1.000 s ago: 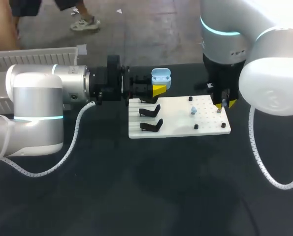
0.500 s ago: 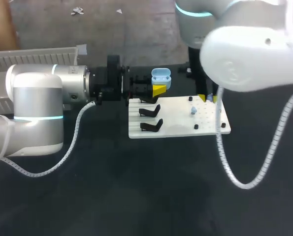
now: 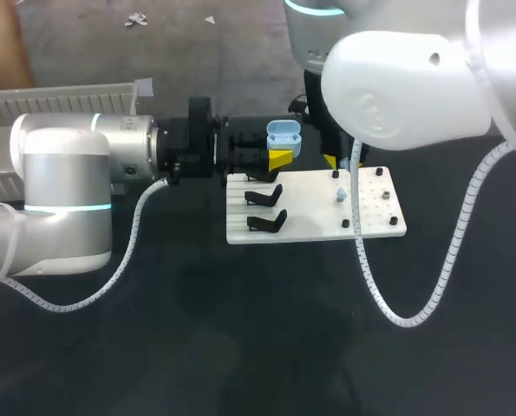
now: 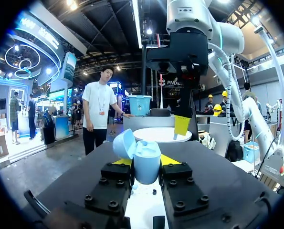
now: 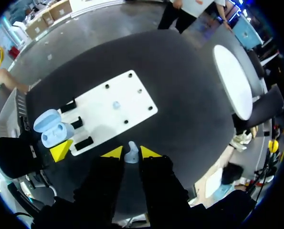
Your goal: Pick up each earbud case from the left stands, insert the matching earbuds, close the lid, and place the case in the box.
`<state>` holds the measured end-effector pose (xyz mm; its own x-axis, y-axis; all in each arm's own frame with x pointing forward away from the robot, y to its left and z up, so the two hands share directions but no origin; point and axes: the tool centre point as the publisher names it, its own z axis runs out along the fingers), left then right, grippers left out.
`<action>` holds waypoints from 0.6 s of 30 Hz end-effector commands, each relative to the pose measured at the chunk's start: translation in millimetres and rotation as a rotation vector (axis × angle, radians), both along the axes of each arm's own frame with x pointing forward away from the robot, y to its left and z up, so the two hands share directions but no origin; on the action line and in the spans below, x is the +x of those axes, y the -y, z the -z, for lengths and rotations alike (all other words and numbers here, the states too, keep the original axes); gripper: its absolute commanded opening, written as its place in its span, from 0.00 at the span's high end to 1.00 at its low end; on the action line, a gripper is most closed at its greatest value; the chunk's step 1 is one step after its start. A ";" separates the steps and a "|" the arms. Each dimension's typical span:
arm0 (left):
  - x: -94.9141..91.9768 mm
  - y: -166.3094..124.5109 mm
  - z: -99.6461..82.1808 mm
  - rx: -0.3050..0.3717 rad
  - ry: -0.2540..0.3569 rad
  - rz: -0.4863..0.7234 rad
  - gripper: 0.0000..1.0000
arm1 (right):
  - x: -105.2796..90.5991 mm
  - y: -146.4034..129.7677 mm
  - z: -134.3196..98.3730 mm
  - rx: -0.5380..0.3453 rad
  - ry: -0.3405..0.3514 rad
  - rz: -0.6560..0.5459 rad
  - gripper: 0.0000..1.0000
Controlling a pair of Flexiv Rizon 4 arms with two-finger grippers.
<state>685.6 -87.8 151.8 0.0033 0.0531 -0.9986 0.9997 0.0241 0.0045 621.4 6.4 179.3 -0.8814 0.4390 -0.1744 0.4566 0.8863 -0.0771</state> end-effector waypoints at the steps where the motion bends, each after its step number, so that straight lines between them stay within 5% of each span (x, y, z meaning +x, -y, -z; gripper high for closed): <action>1: -0.4 0.0 0.7 -0.003 0.003 -0.003 1.00 | -3.0 2.1 0.5 0.004 0.008 0.000 1.00; 18: -0.4 0.0 0.7 -0.003 0.003 -0.003 1.00 | -2.6 0.6 -2.7 0.013 0.011 0.003 1.00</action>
<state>685.6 -87.8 151.8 0.0032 0.0531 -0.9986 0.9997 0.0242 0.0045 619.9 5.3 179.2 -0.8804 0.4401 -0.1765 0.4570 0.8869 -0.0680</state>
